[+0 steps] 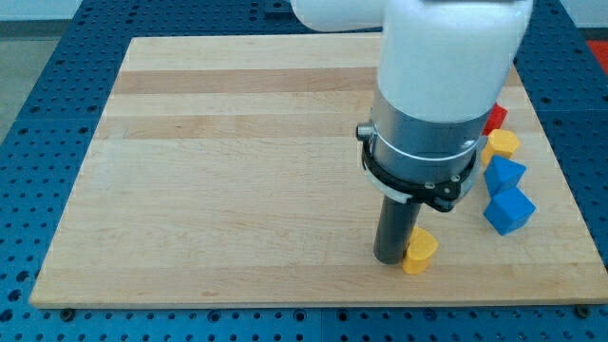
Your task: Move the yellow heart below the blue cube
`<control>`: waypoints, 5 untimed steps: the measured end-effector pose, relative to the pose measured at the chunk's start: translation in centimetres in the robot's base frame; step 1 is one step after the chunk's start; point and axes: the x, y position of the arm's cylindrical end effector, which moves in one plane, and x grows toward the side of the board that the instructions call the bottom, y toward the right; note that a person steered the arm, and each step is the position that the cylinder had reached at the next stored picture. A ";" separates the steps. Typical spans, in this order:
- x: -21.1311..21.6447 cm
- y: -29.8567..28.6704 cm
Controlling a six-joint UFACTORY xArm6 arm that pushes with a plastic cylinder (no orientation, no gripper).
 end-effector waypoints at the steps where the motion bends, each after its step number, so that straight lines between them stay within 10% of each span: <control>1: 0.9 0.5; 5: 0.7 4.4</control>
